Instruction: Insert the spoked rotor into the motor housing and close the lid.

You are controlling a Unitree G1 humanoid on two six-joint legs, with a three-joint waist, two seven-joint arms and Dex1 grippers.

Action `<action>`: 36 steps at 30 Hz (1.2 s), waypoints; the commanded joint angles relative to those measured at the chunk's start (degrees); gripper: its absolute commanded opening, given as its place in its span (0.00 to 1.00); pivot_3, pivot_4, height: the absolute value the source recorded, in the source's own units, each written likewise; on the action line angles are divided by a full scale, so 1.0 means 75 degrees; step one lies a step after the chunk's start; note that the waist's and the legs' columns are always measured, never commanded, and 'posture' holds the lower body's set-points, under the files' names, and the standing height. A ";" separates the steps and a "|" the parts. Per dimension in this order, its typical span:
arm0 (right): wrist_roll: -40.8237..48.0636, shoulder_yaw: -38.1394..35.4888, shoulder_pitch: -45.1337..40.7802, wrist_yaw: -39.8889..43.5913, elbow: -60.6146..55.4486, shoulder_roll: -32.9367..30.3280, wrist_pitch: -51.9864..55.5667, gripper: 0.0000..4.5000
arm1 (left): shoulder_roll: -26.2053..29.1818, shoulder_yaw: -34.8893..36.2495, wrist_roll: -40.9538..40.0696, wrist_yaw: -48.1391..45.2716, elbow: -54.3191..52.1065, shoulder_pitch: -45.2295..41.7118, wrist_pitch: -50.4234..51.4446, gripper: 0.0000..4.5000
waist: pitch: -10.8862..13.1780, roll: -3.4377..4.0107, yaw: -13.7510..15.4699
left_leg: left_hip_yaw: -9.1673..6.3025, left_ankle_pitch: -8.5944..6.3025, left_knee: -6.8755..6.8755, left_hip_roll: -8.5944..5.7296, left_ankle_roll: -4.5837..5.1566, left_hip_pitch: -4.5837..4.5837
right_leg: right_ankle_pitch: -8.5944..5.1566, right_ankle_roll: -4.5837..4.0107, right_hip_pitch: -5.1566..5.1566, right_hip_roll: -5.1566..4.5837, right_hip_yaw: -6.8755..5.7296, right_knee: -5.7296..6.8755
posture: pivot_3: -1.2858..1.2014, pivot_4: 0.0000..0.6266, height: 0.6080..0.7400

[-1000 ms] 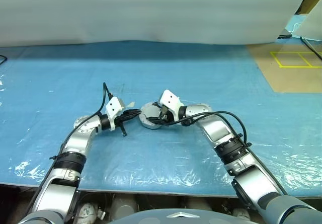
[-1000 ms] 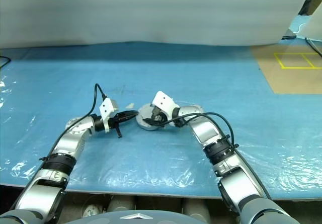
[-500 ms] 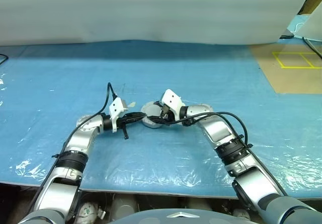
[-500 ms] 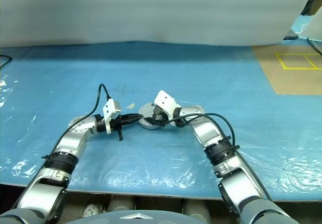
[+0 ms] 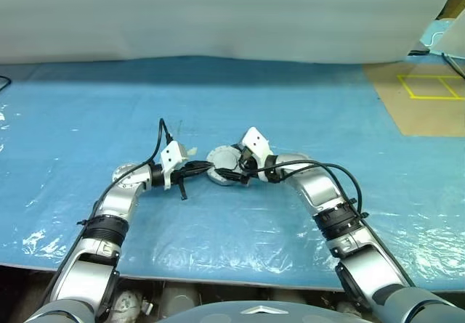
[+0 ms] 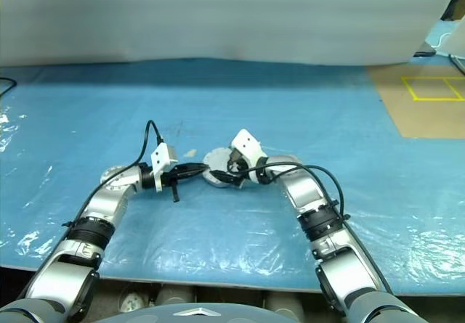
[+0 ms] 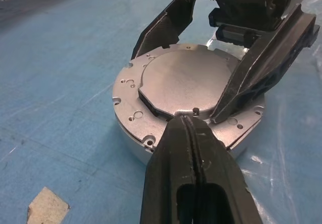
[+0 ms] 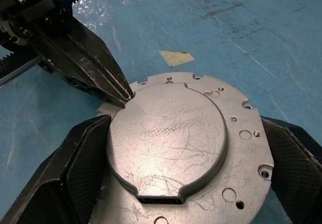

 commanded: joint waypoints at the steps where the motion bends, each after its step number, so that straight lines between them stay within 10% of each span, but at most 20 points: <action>1: 0.0891 -0.0615 0.0163 0.0431 -0.0846 -0.0049 0.0198 1.00 | 0.0061 -0.0136 0.0244 0.0122 0.0301 0.0064 0.0106 0.00 | 0.0008 0.0004 0.0008 | 0.0000 0.0002 0.0017 0.0000 0.0000 -0.0014 | 0.0007 0.0021 -0.0003 0.0001 -0.0007 -0.0002 | 0.52 0.24 1.00; 36: 0.3924 -0.3013 0.1009 -0.0900 -0.0475 0.0233 0.4109 1.00 | 0.0134 -0.0237 0.0312 -0.0065 0.0455 -0.0204 -0.0011 0.00 | 0.0050 -0.0016 -0.0030 | -0.0012 0.0006 0.0108 0.0006 0.0000 -0.0029 | 0.0015 0.0045 0.0006 0.0002 -0.0026 0.0041 | 0.52 0.24 1.00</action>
